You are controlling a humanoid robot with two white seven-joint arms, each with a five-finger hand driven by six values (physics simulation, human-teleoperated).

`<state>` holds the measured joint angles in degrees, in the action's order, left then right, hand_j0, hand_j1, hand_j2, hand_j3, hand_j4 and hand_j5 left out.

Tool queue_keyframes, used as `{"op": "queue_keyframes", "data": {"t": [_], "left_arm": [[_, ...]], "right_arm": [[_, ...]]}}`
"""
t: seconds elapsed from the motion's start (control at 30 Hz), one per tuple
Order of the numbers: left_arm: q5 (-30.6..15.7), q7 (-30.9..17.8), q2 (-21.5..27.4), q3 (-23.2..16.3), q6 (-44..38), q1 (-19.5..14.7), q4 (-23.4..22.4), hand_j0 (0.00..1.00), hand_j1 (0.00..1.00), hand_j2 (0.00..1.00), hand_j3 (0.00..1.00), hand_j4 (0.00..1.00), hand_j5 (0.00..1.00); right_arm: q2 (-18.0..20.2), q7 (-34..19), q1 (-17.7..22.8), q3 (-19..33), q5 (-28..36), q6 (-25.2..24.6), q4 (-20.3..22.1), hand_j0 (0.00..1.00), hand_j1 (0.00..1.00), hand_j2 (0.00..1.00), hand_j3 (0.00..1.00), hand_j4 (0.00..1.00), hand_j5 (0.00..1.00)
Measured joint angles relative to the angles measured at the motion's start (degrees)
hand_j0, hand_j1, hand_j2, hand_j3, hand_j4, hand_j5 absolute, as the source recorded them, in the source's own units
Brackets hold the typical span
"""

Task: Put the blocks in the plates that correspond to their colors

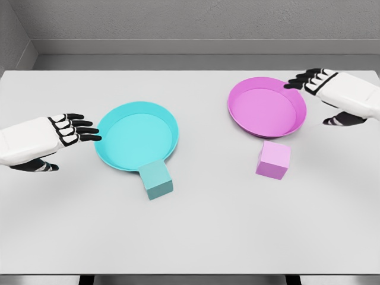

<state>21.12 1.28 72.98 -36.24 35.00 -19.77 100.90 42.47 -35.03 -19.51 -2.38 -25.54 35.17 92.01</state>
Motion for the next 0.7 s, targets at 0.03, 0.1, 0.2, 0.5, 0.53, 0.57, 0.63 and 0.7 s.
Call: {"op": "queue_keyframes", "data": {"t": [0.03,0.1,0.2,0.5,0.53,0.57,0.63,0.7], "left_arm": [[0.0,0.0,-0.1,0.0,0.0,0.0,0.0,1.00,1.00,1.00,1.00,1.00,1.00],[0.0,0.0,-0.1,0.0,0.0,0.1,0.0,1.00,1.00,1.00,1.00,1.00,1.00],[0.0,-1.1,-0.8,0.0,0.0,0.1,0.0,1.00,1.00,1.00,1.00,1.00,1.00],[0.7,-14.7,-10.4,-2.1,0.1,-5.9,0.0,1.00,1.00,1.00,1.00,1.00,1.00],[0.7,-15.0,-11.1,-2.7,0.1,-6.0,0.0,1.00,1.00,1.00,1.00,1.00,1.00],[0.7,-15.3,-11.6,-3.2,0.1,-6.1,0.0,1.00,1.00,1.00,1.00,1.00,1.00],[0.6,-15.9,-13.1,-4.0,0.1,-8.6,0.0,1.00,1.00,1.00,1.00,1.00,1.00],[0.6,-18.0,-15.4,-4.7,0.1,-9.5,0.0,1.00,1.00,1.00,1.00,1.00,1.00]], "right_arm": [[0.0,0.0,0.1,0.1,-0.3,0.0,0.0,1.00,1.00,1.00,1.00,1.00,1.00],[0.0,0.0,-0.2,0.3,-0.8,0.0,0.0,1.00,1.00,1.00,1.00,1.00,1.00],[-0.1,0.0,0.4,0.3,-1.1,0.0,-0.1,1.00,1.00,1.00,1.00,1.00,1.00],[0.2,0.0,1.8,-7.2,-3.0,0.0,3.0,1.00,1.00,1.00,1.00,1.00,1.00],[0.5,0.0,1.8,-8.6,-3.2,0.0,3.5,1.00,1.00,1.00,1.00,1.00,1.00],[1.0,0.0,1.7,-9.9,-3.4,0.0,3.9,1.00,1.00,1.00,1.00,1.00,1.00],[1.8,0.0,1.8,-12.2,-3.6,0.0,4.6,1.00,1.00,1.00,1.00,1.00,1.00],[2.7,0.0,1.8,-14.2,-3.7,0.0,5.0,1.00,1.00,1.00,1.00,1.00,1.00]]}}
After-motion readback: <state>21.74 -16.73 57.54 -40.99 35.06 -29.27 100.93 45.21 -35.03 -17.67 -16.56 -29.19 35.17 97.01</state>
